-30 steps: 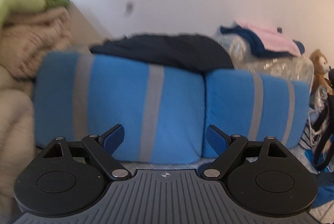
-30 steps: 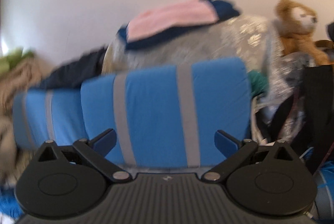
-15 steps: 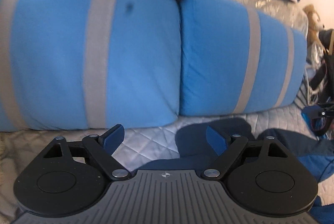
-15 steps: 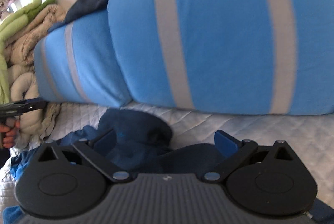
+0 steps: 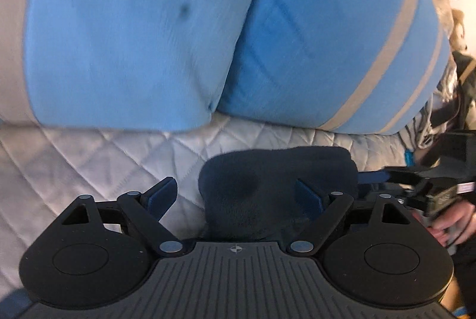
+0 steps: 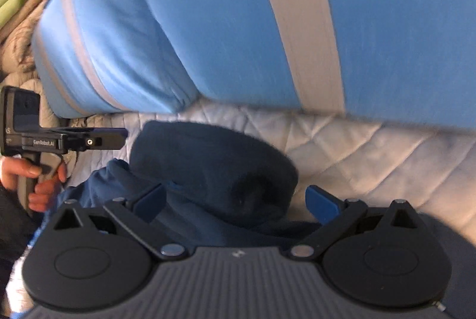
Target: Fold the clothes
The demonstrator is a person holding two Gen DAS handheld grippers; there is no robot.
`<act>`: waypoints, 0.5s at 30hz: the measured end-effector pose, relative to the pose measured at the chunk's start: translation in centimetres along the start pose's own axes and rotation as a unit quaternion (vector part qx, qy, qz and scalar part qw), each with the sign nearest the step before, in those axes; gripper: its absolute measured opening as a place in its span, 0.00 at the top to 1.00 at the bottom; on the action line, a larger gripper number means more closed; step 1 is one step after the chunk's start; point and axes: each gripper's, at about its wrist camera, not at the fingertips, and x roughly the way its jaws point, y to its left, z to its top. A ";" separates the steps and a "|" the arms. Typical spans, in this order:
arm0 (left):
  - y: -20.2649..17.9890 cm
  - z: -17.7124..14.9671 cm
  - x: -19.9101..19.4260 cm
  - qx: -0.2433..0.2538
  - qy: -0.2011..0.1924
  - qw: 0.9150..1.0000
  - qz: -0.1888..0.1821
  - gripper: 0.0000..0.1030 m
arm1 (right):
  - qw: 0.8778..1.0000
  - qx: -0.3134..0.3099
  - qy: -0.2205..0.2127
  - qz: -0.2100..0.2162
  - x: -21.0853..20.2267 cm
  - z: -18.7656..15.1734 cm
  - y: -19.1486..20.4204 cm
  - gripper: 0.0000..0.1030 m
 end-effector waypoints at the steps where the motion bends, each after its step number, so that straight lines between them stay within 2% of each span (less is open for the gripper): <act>1: 0.5 -0.1 0.5 -0.010 0.008 1.000 -0.011 0.16 | 1.000 0.014 0.006 0.006 0.7 0.1 -0.5 0.00; 3: 1.7 -0.2 1.4 -0.043 0.017 0.998 -0.039 0.17 | 0.999 0.041 0.011 0.021 1.7 0.3 -1.4 0.01; 5: 2.9 -0.2 2.7 -0.085 0.035 0.992 -0.086 0.17 | 0.997 0.069 0.013 0.039 2.5 0.5 -2.4 0.03; 7: 3.7 -0.4 3.5 -0.109 0.047 0.987 -0.106 0.17 | 0.994 0.089 0.017 0.054 3.3 0.6 -3.2 0.06; 10: 4.0 -0.5 4.1 -0.117 0.041 0.986 -0.112 0.18 | 0.990 0.109 0.022 0.081 4.2 0.8 -4.0 0.16; 11: 3.9 -0.5 4.2 -0.124 0.038 0.986 -0.107 0.23 | 0.989 0.116 0.024 0.090 4.4 0.9 -4.3 0.25; 12: 3.8 -0.4 4.3 -0.129 0.037 0.987 -0.089 0.49 | 0.987 0.124 0.027 0.094 4.6 1.0 -4.5 0.41; 13: 3.7 -0.4 4.3 -0.132 0.037 0.988 -0.072 0.72 | 0.986 0.134 0.030 0.095 4.8 1.1 -4.7 0.51; 14: 3.3 -0.3 4.1 -0.126 0.034 0.989 -0.062 0.73 | 0.987 0.129 0.026 0.095 4.7 1.2 -4.6 0.65; 15: 2.9 -0.3 3.9 -0.118 0.027 0.991 -0.061 0.79 | 0.989 0.115 0.019 0.095 4.6 1.4 -4.2 0.73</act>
